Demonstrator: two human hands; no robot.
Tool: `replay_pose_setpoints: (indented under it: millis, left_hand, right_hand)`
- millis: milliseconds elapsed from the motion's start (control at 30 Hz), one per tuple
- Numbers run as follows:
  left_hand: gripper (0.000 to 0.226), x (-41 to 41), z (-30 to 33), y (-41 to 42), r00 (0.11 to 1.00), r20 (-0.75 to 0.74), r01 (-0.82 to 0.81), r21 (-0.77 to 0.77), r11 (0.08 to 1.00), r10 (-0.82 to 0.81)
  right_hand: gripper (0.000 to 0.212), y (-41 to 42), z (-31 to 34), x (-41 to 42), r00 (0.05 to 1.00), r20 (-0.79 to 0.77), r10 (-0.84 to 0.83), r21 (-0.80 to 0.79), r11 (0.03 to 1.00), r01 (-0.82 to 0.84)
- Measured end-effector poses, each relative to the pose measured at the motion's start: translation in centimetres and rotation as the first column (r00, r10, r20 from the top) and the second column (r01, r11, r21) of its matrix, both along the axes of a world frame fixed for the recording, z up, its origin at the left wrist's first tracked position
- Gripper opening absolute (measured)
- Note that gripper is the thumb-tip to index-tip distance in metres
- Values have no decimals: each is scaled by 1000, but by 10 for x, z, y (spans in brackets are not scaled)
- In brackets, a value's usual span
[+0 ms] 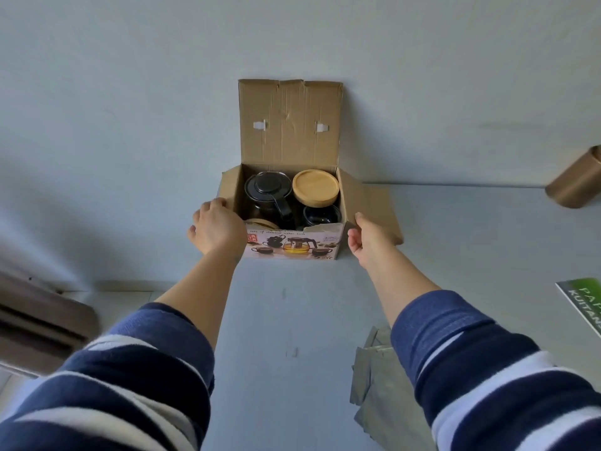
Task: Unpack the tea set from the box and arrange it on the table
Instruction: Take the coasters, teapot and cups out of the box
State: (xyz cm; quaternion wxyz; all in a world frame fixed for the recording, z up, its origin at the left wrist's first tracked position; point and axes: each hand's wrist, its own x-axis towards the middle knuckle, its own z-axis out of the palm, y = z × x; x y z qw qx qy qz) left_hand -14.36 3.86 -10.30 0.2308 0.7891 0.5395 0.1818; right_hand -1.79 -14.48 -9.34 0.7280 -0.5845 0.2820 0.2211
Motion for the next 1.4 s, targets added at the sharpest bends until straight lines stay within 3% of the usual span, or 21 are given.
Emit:
replay_pose_setpoints:
  millis: [67,167,233,300,400,500,567,667,700,800,867,1000,1300,1400]
  left_hand:
    - [42,5,-1,-9,998,-60,38,18,999,-37]
    - [66,13,-6,-23,992,-70,101,-70,992,-106]
    - [84,15,-8,-26,990,-64,119,-89,989,-125]
    - [98,14,-9,-24,985,-83,143,-84,986,-150]
    - [107,11,-14,-23,981,-94,167,-37,985,-170]
    - [105,11,-18,-25,985,-63,162,11,987,-161]
    - [104,11,-20,-25,987,-54,156,18,988,-155]
    - [103,12,-22,-23,987,-62,153,34,988,-151]
    - [104,12,-23,-23,987,-66,151,37,988,-148]
    - [103,14,-25,-22,988,-65,142,50,989,-138]
    - [103,14,-26,-21,989,-66,137,62,989,-133]
    - [102,14,-26,-22,989,-65,139,69,988,-134]
    - [105,13,-15,-23,979,-150,140,18,990,-135]
    - [106,14,-5,-22,964,-230,132,-28,991,-135]
  right_hand:
    - [40,1,-4,0,984,-86,155,-58,985,-160]
    - [24,-1,-6,-5,922,-212,325,-168,917,-362]
    - [24,-3,-5,-6,848,-248,467,-280,804,-525]
    - [26,-4,-1,0,798,-210,565,-485,648,-587]
    - [20,0,5,20,732,56,679,-854,412,-317]
    - [13,20,12,35,550,319,772,-886,448,-115]
    - [11,37,15,41,379,377,845,-909,416,-24]
    - [30,57,19,49,203,337,919,-939,343,5]
    - [41,61,21,51,180,264,948,-962,273,-27]
    - [71,70,25,56,109,-74,991,-995,-67,-68]
    - [77,72,28,62,101,-179,979,-984,-176,-32]
    - [83,74,26,66,124,-193,973,-981,-191,-27]
    - [60,68,16,54,141,-18,990,-999,-22,26]
    - [65,59,28,56,171,80,982,-985,104,-140]
